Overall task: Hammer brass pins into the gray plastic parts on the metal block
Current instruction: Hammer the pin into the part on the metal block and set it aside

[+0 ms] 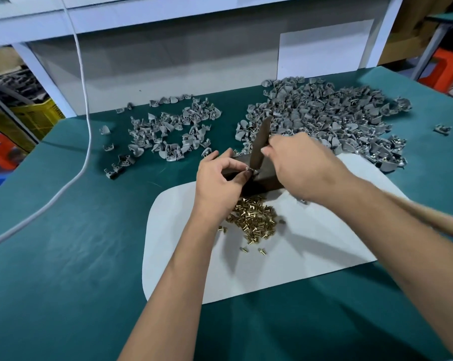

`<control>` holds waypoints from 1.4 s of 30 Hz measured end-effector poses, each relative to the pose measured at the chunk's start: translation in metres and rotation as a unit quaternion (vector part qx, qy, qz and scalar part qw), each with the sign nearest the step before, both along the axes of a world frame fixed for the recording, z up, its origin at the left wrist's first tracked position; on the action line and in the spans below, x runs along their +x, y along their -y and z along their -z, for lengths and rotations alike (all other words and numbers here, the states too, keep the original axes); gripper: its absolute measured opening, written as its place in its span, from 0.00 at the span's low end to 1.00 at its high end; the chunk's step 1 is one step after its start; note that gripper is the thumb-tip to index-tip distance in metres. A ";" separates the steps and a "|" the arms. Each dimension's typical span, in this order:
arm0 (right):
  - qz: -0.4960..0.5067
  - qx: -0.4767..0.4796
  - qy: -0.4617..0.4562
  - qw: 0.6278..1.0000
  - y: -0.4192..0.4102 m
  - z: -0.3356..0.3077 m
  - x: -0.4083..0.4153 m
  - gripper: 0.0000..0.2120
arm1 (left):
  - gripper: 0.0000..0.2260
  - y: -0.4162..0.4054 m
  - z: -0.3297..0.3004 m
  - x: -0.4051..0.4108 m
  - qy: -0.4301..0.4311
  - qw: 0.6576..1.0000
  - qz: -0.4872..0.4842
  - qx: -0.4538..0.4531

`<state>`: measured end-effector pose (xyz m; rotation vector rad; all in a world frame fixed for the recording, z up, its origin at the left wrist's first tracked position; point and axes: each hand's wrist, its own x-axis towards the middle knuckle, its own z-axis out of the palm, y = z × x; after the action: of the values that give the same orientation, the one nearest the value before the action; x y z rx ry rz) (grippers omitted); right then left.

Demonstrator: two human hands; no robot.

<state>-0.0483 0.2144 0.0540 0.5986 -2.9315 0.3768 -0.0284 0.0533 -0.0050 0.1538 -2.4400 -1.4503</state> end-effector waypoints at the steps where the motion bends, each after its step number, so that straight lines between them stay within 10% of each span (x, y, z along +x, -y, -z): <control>1: 0.000 -0.015 -0.007 1.000 -0.004 -0.004 -0.003 0.13 | 0.08 0.000 0.000 0.000 0.002 1.000 -0.001 -0.002; 33: 0.020 -0.105 0.047 0.993 -0.048 -0.010 -0.009 0.11 | 0.08 0.002 0.003 0.002 -0.001 0.998 -0.004 0.056; 42: 0.097 0.020 0.089 0.991 -0.106 0.003 -0.013 0.12 | 0.06 0.002 0.006 0.003 0.008 0.991 0.004 0.134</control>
<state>-0.0616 0.3201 0.0505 0.2945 -3.1378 0.3667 -0.0258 0.0517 -0.0106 0.2143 -2.2485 -1.7819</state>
